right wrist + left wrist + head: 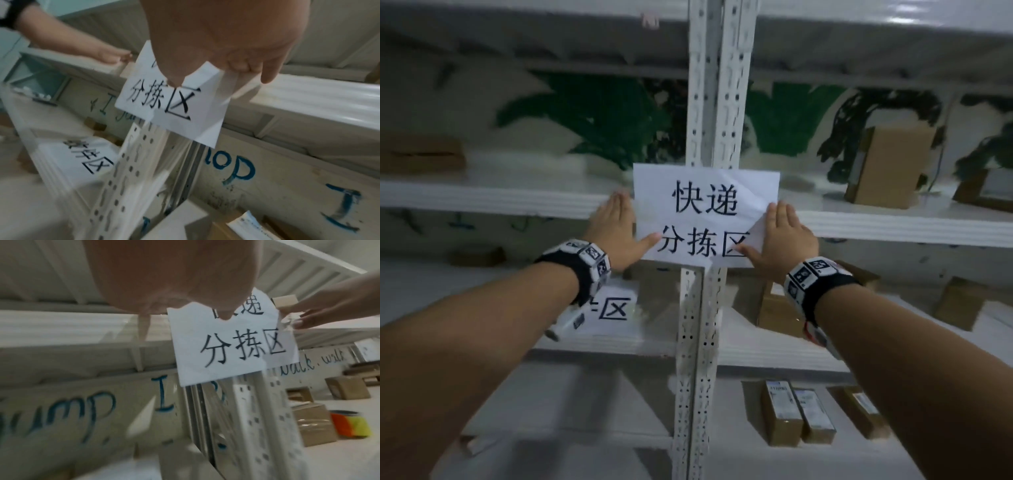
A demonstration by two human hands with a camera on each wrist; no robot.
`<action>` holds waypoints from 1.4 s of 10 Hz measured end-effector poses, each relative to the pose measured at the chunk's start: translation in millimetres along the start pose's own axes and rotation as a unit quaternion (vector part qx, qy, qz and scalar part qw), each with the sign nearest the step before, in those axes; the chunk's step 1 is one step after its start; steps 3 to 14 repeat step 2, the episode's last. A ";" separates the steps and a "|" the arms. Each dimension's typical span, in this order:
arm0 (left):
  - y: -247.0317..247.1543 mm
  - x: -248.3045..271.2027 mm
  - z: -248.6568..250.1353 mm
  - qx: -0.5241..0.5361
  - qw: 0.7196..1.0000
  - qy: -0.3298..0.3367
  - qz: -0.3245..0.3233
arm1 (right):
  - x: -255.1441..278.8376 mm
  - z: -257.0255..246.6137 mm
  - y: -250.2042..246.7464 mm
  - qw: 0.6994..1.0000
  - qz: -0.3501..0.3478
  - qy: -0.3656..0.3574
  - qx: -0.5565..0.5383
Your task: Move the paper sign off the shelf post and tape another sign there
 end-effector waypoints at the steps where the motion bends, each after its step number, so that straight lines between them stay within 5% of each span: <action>1: 6.5 42.6 11.7 -0.012 0.999 -0.038 -0.030 | 22.4 -4.0 -10.3 0.997 -0.062 0.045 -0.025; 2: 12.8 75.7 17.4 -0.012 0.991 -0.083 -0.101 | 42.4 -8.0 -13.4 0.993 -0.103 0.037 -0.052; 14: 12.8 75.7 17.4 -0.012 0.991 -0.083 -0.101 | 42.4 -8.0 -13.4 0.993 -0.103 0.037 -0.052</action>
Point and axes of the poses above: each hand's wrist, its own x-axis away from the middle knuckle, its own y-axis out of the palm, z = x × y, the point moved 5 cm from there along -x, towards the middle knuckle, and after that the axes turned 13 degrees about -z, right-handed, at the moved point
